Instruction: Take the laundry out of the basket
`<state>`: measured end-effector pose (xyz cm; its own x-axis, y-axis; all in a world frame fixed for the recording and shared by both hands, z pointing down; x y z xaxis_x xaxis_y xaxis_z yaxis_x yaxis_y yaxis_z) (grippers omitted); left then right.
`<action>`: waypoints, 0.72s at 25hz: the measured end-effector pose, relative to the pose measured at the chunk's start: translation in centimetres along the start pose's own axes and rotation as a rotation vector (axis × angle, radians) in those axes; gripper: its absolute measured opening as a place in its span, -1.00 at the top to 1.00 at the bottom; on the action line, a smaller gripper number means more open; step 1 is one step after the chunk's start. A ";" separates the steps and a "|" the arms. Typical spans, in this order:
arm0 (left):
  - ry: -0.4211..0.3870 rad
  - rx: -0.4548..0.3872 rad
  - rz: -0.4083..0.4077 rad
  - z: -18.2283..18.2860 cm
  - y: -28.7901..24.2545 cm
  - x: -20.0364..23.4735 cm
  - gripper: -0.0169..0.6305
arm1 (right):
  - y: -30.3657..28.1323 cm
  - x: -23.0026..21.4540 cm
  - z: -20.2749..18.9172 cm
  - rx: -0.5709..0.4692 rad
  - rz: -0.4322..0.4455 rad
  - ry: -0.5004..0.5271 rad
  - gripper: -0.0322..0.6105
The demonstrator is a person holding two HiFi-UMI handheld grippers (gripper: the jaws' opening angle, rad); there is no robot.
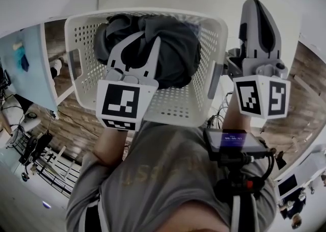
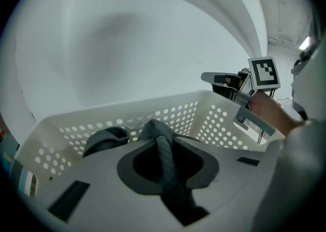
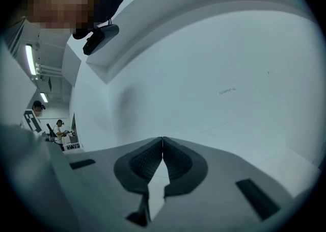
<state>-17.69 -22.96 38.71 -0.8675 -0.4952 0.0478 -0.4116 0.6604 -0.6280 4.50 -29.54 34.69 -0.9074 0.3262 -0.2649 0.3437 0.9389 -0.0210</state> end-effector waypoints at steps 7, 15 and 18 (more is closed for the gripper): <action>0.029 -0.052 -0.004 0.6 2.4 0.2 0.80 | 1.4 1.3 1.4 -0.030 0.026 0.009 0.88; 0.072 -0.170 0.031 2.5 6.6 0.3 0.82 | 4.0 3.6 4.7 -0.094 0.055 0.042 0.88; 0.074 -0.231 0.036 3.3 8.3 -0.3 0.82 | 5.6 4.6 6.1 -0.123 0.059 0.063 0.88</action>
<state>-19.96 -19.20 30.87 -0.8973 -0.4321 0.0904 -0.4257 0.7928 -0.4362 3.75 -23.51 27.50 -0.9013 0.3835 -0.2016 0.3678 0.9232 0.1118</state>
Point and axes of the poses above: the fingertips, and each gripper's own axes: y backward along the fingers, x to its left, z out of its top, the point moved 6 cm from there along y, backward along the fingers, and after that the axes turned 3 degrees about -x, right-handed, at the moved point
